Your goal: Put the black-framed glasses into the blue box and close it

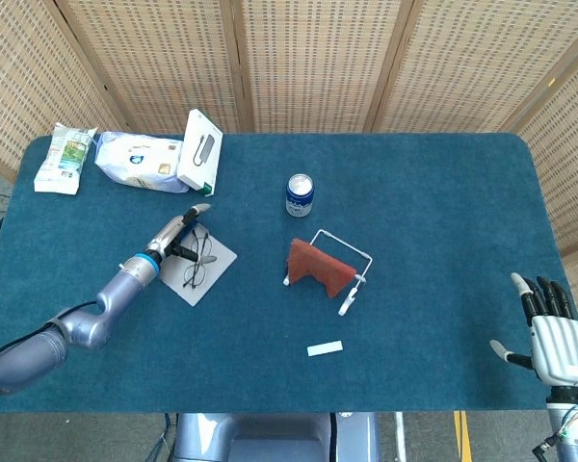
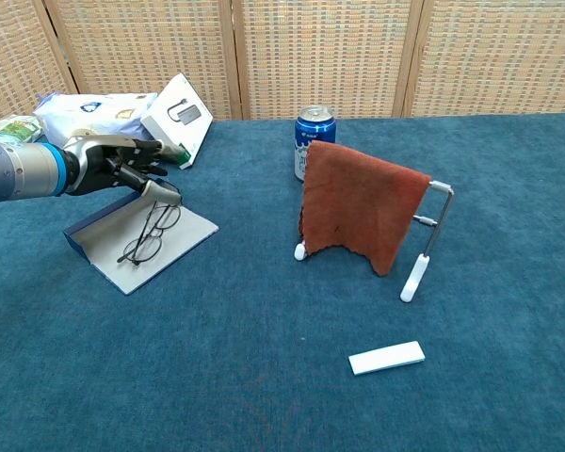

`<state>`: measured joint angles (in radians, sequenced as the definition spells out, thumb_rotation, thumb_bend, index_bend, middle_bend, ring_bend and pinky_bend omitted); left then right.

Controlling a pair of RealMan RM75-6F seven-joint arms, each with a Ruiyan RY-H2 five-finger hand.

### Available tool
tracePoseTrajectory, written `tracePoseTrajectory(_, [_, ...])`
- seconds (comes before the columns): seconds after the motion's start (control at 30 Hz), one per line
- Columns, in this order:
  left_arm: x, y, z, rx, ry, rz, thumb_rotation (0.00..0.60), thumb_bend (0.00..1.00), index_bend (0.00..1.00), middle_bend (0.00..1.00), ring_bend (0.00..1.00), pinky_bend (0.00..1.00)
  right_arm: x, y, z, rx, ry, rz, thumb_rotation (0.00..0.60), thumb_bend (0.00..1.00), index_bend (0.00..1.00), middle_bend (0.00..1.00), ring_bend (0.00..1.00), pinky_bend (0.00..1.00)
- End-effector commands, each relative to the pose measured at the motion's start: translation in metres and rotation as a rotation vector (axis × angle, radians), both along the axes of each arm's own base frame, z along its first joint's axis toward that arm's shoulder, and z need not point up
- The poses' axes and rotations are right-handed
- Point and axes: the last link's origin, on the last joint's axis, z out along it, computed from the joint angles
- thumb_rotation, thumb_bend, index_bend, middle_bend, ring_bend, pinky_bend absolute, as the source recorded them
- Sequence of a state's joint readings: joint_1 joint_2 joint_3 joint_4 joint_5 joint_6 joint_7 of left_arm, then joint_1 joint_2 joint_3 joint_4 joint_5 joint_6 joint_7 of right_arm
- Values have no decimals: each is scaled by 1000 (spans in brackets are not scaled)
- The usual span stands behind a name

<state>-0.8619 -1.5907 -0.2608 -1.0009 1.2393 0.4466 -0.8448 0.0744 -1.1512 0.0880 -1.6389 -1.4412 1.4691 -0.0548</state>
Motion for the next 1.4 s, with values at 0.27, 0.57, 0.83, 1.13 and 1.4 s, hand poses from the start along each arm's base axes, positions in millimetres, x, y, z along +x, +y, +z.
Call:
tracePoseTrajectory(0.27, [23, -29, -10, -127, 79, -176, 600, 65, 0, 0, 0, 0, 0, 0, 0, 0, 0, 0, 600, 107, 0, 150, 0, 0])
tracePoseTrajectory(0.57, [38, -59, -7, -220, 120, -324, 600, 66, 0, 0, 0, 0, 0, 0, 0, 0, 0, 0, 600, 108, 0, 150, 0, 0])
tracePoseTrajectory(0.83, [36, -88, -1, -337, 190, -404, 600, 66, 0, 0, 0, 0, 0, 0, 0, 0, 0, 0, 600, 107, 0, 150, 0, 0])
tracePoseTrajectory(1.13, [34, -100, 8, -351, 188, -452, 600, 65, 0, 0, 0, 0, 0, 0, 0, 0, 0, 0, 600, 109, 0, 151, 0, 0])
tracePoseTrajectory(1.4, [24, -89, 37, -11, 251, -615, 600, 66, 0, 0, 0, 0, 0, 0, 0, 1, -4, 1, 600, 111, 0, 156, 0, 0])
